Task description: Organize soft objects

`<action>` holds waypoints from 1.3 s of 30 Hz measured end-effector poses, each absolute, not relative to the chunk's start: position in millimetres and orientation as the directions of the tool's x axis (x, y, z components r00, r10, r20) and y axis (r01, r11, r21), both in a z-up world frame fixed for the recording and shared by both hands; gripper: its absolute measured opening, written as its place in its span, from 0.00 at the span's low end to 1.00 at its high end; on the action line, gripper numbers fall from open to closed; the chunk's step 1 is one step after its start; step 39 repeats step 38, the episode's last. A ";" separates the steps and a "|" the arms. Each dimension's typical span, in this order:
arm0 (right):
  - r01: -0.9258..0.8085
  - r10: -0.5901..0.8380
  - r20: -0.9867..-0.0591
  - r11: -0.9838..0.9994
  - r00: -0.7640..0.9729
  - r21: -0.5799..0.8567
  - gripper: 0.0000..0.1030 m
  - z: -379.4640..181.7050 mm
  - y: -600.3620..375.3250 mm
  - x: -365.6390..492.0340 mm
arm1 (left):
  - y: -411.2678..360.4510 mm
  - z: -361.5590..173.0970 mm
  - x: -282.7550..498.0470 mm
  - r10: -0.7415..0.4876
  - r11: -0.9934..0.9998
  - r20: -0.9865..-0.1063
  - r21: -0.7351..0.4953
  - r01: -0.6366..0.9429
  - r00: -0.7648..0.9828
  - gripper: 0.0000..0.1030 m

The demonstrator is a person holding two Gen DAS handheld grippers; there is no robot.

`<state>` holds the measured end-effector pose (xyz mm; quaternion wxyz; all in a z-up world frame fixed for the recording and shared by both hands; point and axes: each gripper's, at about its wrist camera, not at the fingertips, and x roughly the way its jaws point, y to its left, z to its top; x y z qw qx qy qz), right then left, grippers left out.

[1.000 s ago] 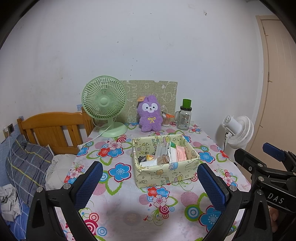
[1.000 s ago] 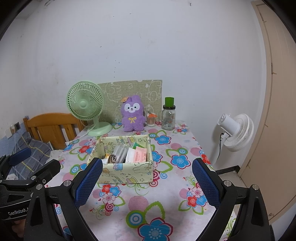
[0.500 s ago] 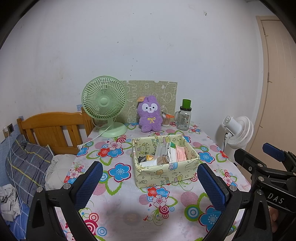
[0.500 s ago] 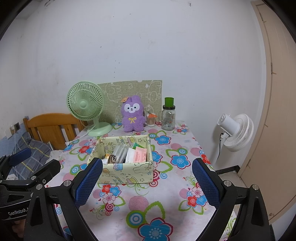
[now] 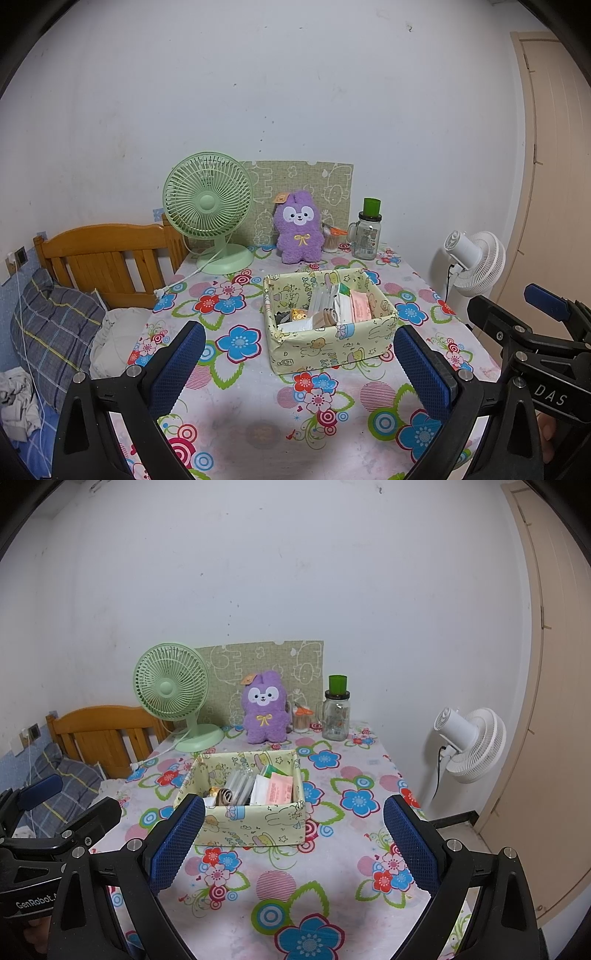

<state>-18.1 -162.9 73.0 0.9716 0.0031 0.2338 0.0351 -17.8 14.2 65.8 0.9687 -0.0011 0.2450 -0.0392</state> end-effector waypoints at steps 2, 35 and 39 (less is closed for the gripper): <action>-0.066 0.069 -0.455 0.998 0.888 0.023 0.96 72.9 -162.9 -18.0 | 14.2 65.7 -17.8 -0.076 0.997 -0.474 -0.020 0.076 0.877 1.00; -0.065 0.072 -0.445 0.997 0.893 0.031 0.96 74.7 -164.8 -21.0 | 12.9 66.2 -17.7 -0.076 0.997 -0.476 -0.022 0.075 0.876 1.00; -0.066 0.073 -0.447 0.997 0.892 0.033 0.96 74.1 -164.7 -20.6 | 11.9 66.5 -17.3 -0.076 0.997 -0.477 -0.020 0.076 0.876 1.00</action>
